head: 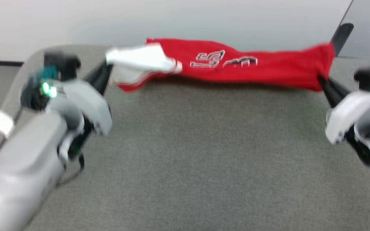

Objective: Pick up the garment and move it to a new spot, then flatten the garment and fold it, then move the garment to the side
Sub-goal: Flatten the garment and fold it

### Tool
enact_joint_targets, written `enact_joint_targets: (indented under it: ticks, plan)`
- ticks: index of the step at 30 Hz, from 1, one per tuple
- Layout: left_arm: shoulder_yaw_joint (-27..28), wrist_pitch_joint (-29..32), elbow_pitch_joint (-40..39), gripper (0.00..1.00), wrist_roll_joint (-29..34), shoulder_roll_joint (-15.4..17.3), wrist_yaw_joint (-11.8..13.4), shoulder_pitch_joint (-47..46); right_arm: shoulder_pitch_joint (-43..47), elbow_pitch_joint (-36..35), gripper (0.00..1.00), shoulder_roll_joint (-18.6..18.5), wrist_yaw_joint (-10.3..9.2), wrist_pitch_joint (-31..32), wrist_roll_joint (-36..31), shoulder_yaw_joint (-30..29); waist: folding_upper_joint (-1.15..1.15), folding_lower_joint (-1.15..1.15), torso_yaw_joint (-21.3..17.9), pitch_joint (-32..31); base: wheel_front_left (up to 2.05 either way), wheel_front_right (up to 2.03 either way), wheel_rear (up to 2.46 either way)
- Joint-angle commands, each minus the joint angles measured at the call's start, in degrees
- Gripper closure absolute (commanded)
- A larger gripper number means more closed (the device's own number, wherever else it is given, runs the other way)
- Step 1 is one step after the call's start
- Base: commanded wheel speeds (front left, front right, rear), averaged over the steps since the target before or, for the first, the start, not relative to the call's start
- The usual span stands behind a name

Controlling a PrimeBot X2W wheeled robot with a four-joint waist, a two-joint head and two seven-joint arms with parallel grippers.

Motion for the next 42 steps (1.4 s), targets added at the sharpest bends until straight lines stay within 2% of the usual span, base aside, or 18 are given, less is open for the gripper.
enact_joint_targets:
  ticks: [1, 7, 12, 16, 21, 28, 35, 39, 42]
  plan:
    - [0.2, 0.4, -4.5, 1.00, -1.0, 1.7, 2.4, 3.8, 3.5, -2.0, 1.00, -1.2, -0.04, -0.2, 0.8, -0.2, 0.00, 0.00, 1.4, -3.0, 0.00, 0.00, 0.00]
    - [0.2, 2.2, -26.5, 1.00, -3.3, 10.0, 13.8, 18.4, 15.3, -10.8, 1.00, -5.2, -0.04, -1.6, -0.3, -2.3, 0.00, 0.00, 1.6, -3.3, 0.00, 0.00, 0.00]
    - [-0.4, 2.3, -39.7, 1.00, -4.1, 14.6, 21.6, 27.3, 24.3, -17.8, 1.00, -6.8, -0.04, -2.2, -3.4, -6.5, 0.00, 0.00, 1.6, -3.2, 0.00, 0.00, 0.00]
    - [-1.1, 1.9, -46.0, 1.00, -5.5, 15.9, 26.1, 33.2, 31.5, -23.9, 1.00, -6.3, -0.04, -1.3, -6.6, -10.9, 0.00, 0.00, 1.1, -2.8, 0.00, 0.00, 0.00]
    - [-1.6, 0.9, -50.7, 1.00, -7.4, 17.0, 30.2, 39.3, 40.2, -31.6, 1.00, -4.8, -0.04, 0.8, -10.2, -17.9, 0.00, 0.00, 0.3, -2.0, 0.00, 0.00, 0.00]
    - [-1.6, 0.2, -55.1, 1.00, -9.9, 18.7, 33.7, 45.2, 51.4, -40.9, 1.00, -1.1, -0.04, 3.4, -13.8, -26.3, 0.00, 0.00, -0.5, -0.6, 0.00, 0.00, 0.00]
    - [1.2, 0.6, -58.3, 1.00, -9.0, 23.3, 35.9, 43.3, 55.7, -47.6, 1.00, 2.3, -0.04, 7.7, -15.6, -31.8, 0.00, 0.00, -1.1, 0.4, 0.00, 0.00, 0.00]
    - [2.0, 3.8, -58.7, 1.00, -6.4, 26.1, 34.8, 37.8, 53.3, -49.7, 1.00, 3.2, -0.05, 11.5, -15.5, -33.4, 0.00, 0.00, -1.5, 0.7, 0.00, 0.00, 0.00]
    - [1.5, 7.7, -57.2, 1.00, -4.3, 26.8, 32.0, 32.0, 51.5, -50.0, 1.00, 4.1, -0.05, 14.9, -16.2, -34.5, 0.00, 0.00, -1.8, 0.9, 0.00, 0.00, 0.00]
